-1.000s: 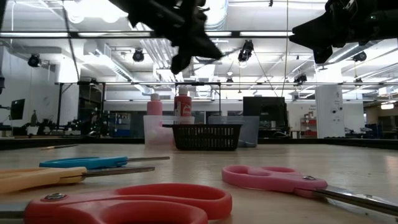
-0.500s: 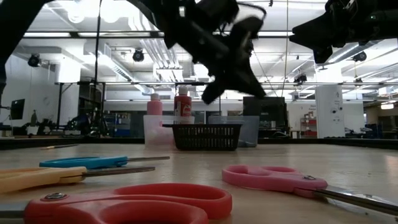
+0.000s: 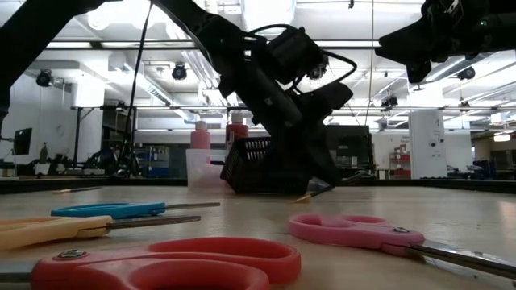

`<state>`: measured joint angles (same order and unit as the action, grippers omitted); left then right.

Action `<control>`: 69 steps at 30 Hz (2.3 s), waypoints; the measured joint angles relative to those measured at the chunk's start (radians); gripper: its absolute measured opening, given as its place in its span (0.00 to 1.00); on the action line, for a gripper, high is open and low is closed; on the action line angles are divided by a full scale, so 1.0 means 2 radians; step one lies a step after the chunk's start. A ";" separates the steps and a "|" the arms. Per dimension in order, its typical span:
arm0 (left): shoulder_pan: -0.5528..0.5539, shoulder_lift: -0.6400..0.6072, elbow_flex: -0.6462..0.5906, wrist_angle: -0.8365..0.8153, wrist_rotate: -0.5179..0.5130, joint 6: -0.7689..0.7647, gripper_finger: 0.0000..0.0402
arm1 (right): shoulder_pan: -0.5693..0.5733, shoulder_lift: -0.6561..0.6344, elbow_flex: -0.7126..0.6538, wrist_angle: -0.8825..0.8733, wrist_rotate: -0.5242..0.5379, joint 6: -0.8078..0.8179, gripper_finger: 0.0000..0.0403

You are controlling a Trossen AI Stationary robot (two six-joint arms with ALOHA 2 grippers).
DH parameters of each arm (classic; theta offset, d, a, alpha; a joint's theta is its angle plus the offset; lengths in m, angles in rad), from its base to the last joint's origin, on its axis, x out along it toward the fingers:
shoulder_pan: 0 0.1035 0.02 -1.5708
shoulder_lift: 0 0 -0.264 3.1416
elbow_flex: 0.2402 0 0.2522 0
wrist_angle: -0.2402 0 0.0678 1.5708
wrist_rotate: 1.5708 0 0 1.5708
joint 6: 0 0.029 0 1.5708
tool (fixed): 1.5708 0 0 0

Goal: Pick & Place Paint Supplies
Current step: Put the black paint brush into the gray bin

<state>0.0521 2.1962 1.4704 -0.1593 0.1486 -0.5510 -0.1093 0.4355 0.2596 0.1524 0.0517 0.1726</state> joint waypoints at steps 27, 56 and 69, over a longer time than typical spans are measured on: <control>0.000 -0.003 0.003 -0.010 0.003 -0.015 0.25 | 0.000 0.000 0.000 -0.001 0.000 0.000 0.30; 0.024 -0.237 -0.015 -0.038 -0.130 0.044 0.26 | 0.000 0.000 0.000 -0.011 0.001 0.000 0.30; 0.034 -0.492 -0.241 0.059 -0.131 0.129 0.26 | 0.000 0.000 0.000 -0.011 0.000 0.000 0.30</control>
<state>0.1207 1.2119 0.9890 -0.0416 -0.1131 -0.2926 -0.1091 0.4355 0.2596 0.1303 0.0525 0.1728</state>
